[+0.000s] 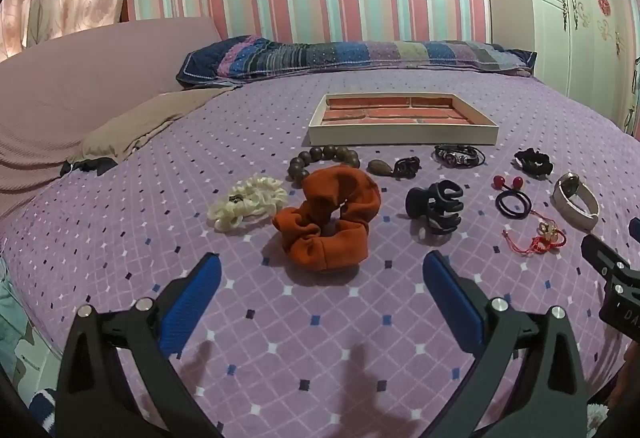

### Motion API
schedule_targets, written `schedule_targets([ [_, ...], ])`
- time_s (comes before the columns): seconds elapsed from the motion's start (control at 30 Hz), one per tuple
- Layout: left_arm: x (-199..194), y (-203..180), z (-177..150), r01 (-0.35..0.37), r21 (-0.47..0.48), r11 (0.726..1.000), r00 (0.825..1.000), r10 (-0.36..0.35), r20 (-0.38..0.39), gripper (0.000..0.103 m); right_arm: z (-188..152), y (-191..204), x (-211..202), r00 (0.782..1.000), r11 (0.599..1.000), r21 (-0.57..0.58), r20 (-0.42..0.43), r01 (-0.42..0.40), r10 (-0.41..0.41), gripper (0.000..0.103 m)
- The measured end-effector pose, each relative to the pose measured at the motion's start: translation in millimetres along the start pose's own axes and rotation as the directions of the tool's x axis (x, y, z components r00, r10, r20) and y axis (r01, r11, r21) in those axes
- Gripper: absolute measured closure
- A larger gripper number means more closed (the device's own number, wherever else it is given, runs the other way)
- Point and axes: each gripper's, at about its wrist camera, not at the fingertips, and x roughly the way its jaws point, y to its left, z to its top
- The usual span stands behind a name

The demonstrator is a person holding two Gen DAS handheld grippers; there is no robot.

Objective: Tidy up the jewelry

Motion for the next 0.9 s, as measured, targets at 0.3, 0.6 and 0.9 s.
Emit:
schedule_targets([
  [0.3, -0.4, 0.1, 0.2, 0.004, -0.003, 1.000, 1.000, -0.004, 0.000, 0.004, 0.3, 0.6, -1.6, 1.000, 1.000, -0.003, 0.005, -0.005, 0.005, 0.004],
  [0.6, 0.6, -0.3, -0.1, 0.003, -0.003, 1.000, 1.000, -0.003, -0.002, 0.004, 1.6, 0.9, -3.0, 1.000, 1.000, -0.001, 0.006, -0.002, 0.002, 0.004],
  [0.9, 3.4, -1.1, -0.4, -0.001, -0.002, 1.000, 1.000, 0.001, 0.001, 0.004, 1.7, 1.7, -4.3, 1.000, 1.000, -0.002, 0.008, 0.001, -0.001, 0.004],
])
